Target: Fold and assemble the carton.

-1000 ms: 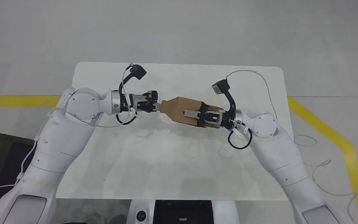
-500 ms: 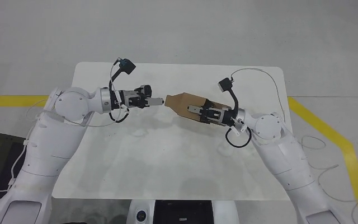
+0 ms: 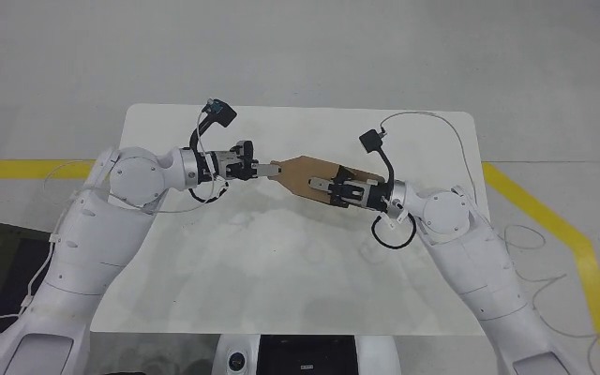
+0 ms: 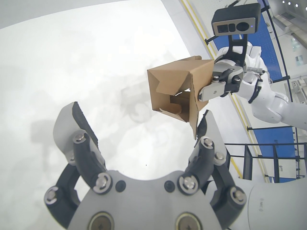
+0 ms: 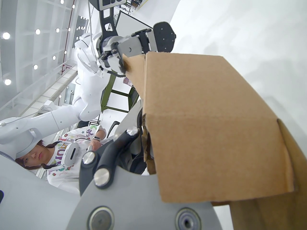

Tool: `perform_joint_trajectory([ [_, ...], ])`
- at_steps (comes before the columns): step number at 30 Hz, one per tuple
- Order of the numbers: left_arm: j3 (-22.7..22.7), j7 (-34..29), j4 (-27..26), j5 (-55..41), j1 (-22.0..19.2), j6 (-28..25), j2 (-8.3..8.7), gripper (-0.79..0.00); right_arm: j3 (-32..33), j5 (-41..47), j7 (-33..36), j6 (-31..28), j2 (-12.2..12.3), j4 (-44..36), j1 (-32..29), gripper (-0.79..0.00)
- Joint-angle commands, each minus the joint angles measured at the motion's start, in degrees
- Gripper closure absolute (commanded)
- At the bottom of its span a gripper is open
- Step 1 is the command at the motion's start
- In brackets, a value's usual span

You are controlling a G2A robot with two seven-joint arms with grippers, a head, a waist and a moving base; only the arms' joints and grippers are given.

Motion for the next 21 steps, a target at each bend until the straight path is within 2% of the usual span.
perform_joint_trajectory([
  [1,0.17,0.27,0.51,0.14,-0.23,0.22,-0.07,-0.785,0.20,0.36,0.15,-0.32,0.05,-0.32,-0.20,0.000],
  [21,0.94,0.29,2.52,0.44,-0.33,1.16,-0.33,-0.785,0.44,4.88,2.51,-3.07,0.13,-2.08,-1.00,0.000],
])
